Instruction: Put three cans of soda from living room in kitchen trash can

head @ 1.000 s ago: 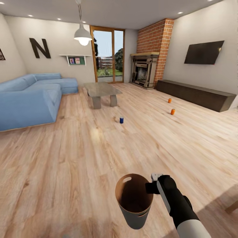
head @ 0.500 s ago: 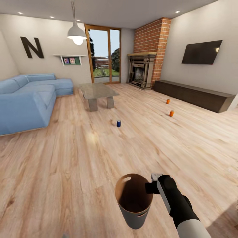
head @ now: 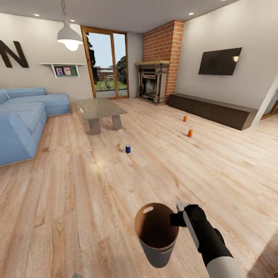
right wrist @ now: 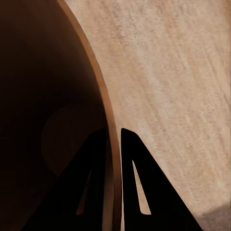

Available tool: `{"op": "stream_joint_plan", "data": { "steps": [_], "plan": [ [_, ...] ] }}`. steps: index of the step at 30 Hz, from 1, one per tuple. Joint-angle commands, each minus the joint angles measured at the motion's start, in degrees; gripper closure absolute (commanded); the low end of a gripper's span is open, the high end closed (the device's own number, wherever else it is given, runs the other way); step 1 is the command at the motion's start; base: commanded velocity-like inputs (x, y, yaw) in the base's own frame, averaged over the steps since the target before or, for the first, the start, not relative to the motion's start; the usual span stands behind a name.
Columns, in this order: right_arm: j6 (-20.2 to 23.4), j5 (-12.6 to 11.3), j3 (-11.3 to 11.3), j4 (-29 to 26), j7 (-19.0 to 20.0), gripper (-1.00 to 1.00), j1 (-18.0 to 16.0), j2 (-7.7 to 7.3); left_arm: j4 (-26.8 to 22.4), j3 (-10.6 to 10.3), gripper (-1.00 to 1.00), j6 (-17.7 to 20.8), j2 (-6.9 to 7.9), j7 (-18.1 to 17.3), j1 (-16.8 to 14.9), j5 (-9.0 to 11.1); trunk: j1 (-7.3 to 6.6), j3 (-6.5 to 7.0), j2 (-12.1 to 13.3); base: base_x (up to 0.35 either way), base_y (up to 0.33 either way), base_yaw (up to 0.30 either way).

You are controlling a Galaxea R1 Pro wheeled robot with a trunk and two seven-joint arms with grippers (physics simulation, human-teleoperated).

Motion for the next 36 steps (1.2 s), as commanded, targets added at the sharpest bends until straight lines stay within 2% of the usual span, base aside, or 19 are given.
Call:
{"op": "stream_joint_plan", "data": {
  "steps": [1,36],
  "plan": [
    [0.0,-1.1,0.0,0.0,0.3,1.00,0.0,0.01,0.0,0.0,-1.00,0.0,0.00,0.0,0.0,0.0,0.00,0.01,0.0,0.346,0.000,-0.012],
    [0.0,-1.1,0.0,0.0,0.3,1.00,0.0,0.01,0.0,0.0,-1.00,0.0,0.00,0.0,0.0,0.0,0.00,0.01,0.0,0.346,0.000,-0.001]
  ]
}}
